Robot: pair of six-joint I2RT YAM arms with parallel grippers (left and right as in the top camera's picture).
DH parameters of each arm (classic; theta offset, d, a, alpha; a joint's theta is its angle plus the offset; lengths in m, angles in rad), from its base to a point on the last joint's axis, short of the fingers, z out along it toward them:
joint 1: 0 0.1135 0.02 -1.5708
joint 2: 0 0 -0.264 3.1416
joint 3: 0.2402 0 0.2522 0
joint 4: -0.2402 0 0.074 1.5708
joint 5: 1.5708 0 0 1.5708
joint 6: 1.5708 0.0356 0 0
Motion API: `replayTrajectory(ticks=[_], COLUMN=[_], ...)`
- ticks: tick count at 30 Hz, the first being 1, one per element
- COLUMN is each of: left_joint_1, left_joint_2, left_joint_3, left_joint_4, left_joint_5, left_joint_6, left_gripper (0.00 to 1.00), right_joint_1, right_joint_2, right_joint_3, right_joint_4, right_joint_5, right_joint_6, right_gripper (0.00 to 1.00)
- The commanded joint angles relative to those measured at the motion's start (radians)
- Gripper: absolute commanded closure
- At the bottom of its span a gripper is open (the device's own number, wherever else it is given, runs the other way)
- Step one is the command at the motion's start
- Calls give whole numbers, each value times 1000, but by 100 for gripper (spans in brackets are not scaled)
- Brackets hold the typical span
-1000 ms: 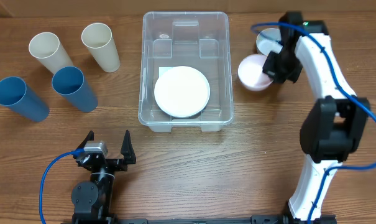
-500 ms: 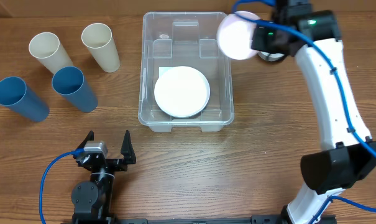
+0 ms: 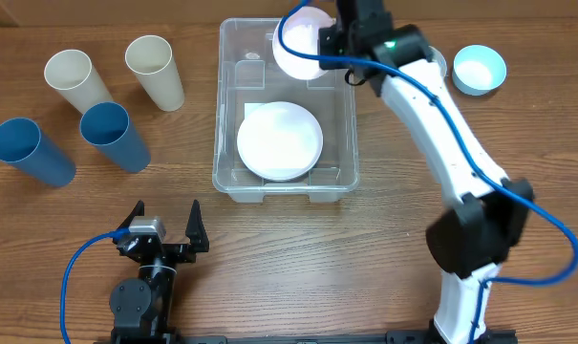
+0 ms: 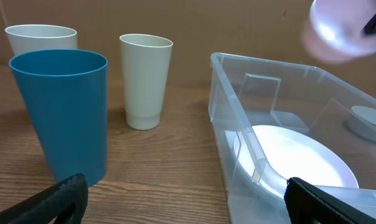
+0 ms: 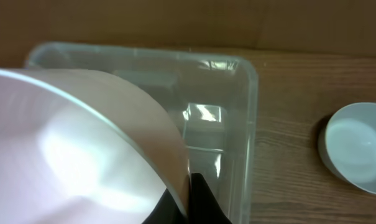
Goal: Pack container
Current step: 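Lower the pink bowl into the bin and open the gripper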
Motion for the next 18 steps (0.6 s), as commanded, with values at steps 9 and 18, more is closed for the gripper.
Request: replayTrajectory(ticks=[9,18], left_joint_1=[10,10], left_joint_2=[-7,-7], left_joint_3=[-3,-3], left_joint_4=[-2,-2], left_joint_5=[-6,-6], left_joint_6=[8,8], left_gripper=[0,0], right_joint_1=[-6,-9], right_joint_2=[181,217], right_joint_3=[18,18], right_joint_4=[99,127], right_joint_5=[116,121], right_joint_6=[-50,-49], right_gripper=[96,93])
